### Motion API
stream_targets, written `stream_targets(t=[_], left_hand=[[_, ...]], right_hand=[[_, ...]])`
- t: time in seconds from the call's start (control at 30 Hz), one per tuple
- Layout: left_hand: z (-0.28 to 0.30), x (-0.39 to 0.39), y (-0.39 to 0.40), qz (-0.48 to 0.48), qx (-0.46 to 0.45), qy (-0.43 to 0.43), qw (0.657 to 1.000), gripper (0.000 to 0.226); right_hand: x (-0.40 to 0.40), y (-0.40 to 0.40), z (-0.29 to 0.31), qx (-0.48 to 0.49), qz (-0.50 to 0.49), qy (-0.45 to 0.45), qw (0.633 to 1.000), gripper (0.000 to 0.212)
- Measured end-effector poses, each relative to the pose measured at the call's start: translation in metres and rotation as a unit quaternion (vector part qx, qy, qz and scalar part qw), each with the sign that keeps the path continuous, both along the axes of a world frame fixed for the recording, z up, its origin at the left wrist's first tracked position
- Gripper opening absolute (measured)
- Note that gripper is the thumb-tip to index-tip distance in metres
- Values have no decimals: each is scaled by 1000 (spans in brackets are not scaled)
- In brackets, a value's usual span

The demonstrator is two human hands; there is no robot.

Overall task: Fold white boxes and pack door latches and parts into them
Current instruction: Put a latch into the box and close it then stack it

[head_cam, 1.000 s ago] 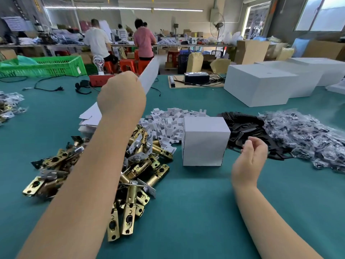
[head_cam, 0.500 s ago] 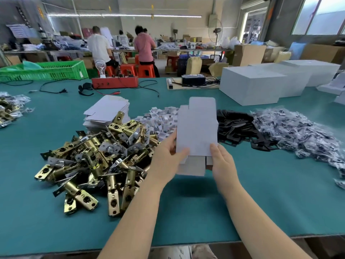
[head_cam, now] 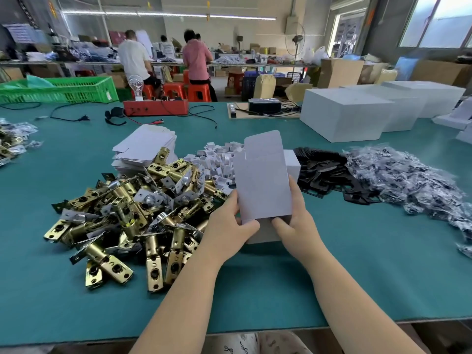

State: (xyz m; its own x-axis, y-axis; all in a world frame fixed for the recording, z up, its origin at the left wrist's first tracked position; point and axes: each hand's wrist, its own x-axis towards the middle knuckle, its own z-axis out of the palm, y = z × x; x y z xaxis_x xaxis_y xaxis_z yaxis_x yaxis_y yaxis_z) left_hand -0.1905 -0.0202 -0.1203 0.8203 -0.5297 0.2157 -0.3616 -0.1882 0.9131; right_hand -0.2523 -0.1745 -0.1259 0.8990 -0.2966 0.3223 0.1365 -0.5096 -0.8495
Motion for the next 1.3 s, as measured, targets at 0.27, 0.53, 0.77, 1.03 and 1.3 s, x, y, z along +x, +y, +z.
stream_targets(t=[0.27,0.53,0.77,1.03,1.3], left_hand=[[1,-2,-4,-64,-126,89,986,48],[-1,3,-6,71,-130,98,984,15],[-6,1,-8,-17,-87,173,981,14],[-6,1,-20,76,-152,184,968,47],[-2,-8,-21,69,-118,89,987,56]], right_hand=[[2,-3,0,-105,-23,1,994,95],[-3,2,-2,23,86,-26,996,61],[8,-11,1,134,-88,37,986,34],[7,-9,-1,140,-66,21,988,35],[9,-11,-4,98,-151,-13,984,45]])
